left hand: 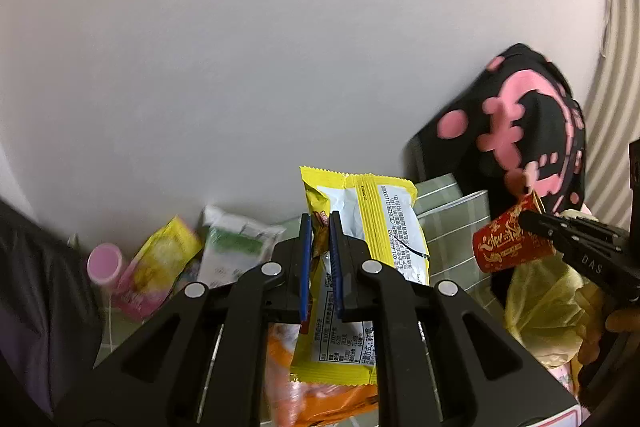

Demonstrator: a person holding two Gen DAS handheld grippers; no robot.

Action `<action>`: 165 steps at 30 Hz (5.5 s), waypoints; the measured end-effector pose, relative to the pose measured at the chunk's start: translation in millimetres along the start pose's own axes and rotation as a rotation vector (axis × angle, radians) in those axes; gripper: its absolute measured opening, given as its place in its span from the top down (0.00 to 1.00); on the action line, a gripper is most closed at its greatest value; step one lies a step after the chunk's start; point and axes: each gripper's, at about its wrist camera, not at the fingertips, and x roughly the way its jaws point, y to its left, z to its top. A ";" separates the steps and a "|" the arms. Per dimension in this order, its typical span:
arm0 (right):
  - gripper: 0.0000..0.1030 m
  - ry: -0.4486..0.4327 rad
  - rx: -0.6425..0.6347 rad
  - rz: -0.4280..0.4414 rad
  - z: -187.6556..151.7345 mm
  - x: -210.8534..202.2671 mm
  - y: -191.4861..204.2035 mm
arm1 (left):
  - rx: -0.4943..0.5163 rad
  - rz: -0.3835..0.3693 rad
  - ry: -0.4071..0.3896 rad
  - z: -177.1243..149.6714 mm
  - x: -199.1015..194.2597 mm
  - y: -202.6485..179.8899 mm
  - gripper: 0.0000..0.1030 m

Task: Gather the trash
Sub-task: 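Grasp the yellow wafer bar with the left tool while the right tool grasps the red cup, then carry both items to the yellow trash bag and release them, then grasp the pink-yellow candy bag with the left tool while the right tool grasps the orange bread bag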

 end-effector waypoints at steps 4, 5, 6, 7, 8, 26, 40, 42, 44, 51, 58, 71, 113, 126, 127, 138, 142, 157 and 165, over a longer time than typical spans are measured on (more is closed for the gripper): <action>0.95 -0.057 0.027 -0.027 11.2 -27.7 -17.7 | 0.060 -0.049 -0.038 15.9 -6.2 -31.6 0.92; 0.95 -0.073 0.029 -0.042 13.7 -36.1 -23.3 | 0.075 -0.060 -0.044 19.0 -5.8 -39.6 0.92; 0.95 -0.086 0.027 -0.061 15.4 -43.6 -28.1 | 0.092 -0.074 -0.049 21.9 -5.6 -48.8 0.92; 0.95 -0.095 0.026 -0.075 16.5 -48.8 -31.7 | 0.106 -0.090 -0.052 24.6 -4.7 -57.3 0.92; 0.95 -0.109 0.028 -0.096 17.1 -58.2 -38.5 | 0.121 -0.115 -0.055 27.7 -3.4 -68.5 0.92; 0.94 -0.187 0.224 -0.440 -40.4 -176.0 -162.5 | 0.306 -0.583 0.104 13.7 21.7 -257.9 0.92; 0.95 -0.196 0.292 -0.466 -66.9 -196.7 -204.0 | 0.347 -0.624 0.266 -14.2 73.0 -341.7 0.74; 0.94 -0.198 0.294 -0.456 -66.5 -195.5 -204.0 | 0.322 -0.628 0.271 -13.6 75.3 -337.1 0.69; 0.95 -0.200 0.296 -0.435 -64.3 -192.3 -202.7 | 0.309 -0.617 0.264 -11.8 73.9 -330.0 0.68; 0.94 -0.214 0.275 -0.320 -49.0 -171.4 -180.7 | 0.272 -0.535 0.208 -2.4 62.5 -292.9 0.65; 0.95 -0.158 0.262 -0.200 -48.0 -131.9 -154.8 | 0.216 -0.449 0.177 1.6 52.1 -243.7 0.65; 0.93 0.058 0.374 -0.262 -111.6 -66.5 -167.2 | 0.159 -0.349 0.221 -15.5 55.6 -183.5 0.64; 0.51 0.167 0.024 0.078 -76.1 85.0 76.6 | -0.273 0.273 0.122 -78.1 6.4 170.9 0.59; 0.51 0.271 -0.110 0.092 -93.9 122.8 128.3 | -0.288 0.224 0.140 -90.3 -1.4 172.9 0.59; 0.51 0.274 -0.115 0.082 -95.3 124.2 126.8 | -0.276 0.206 0.145 -89.6 -0.3 169.3 0.59; 0.51 0.294 -0.052 0.016 -90.7 124.9 73.3 | -0.068 0.164 0.135 -49.0 38.7 144.3 0.55; 0.51 0.257 -0.067 0.023 -83.2 116.2 72.9 | 0.054 0.197 0.164 -29.7 71.4 143.2 0.55; 0.51 0.176 -0.006 -0.007 -62.5 81.4 38.7 | 0.067 0.210 0.328 -42.3 111.8 148.0 0.91; 0.51 0.145 -0.009 0.018 -63.3 72.2 43.0 | -0.098 0.116 0.253 -35.0 55.6 150.8 0.94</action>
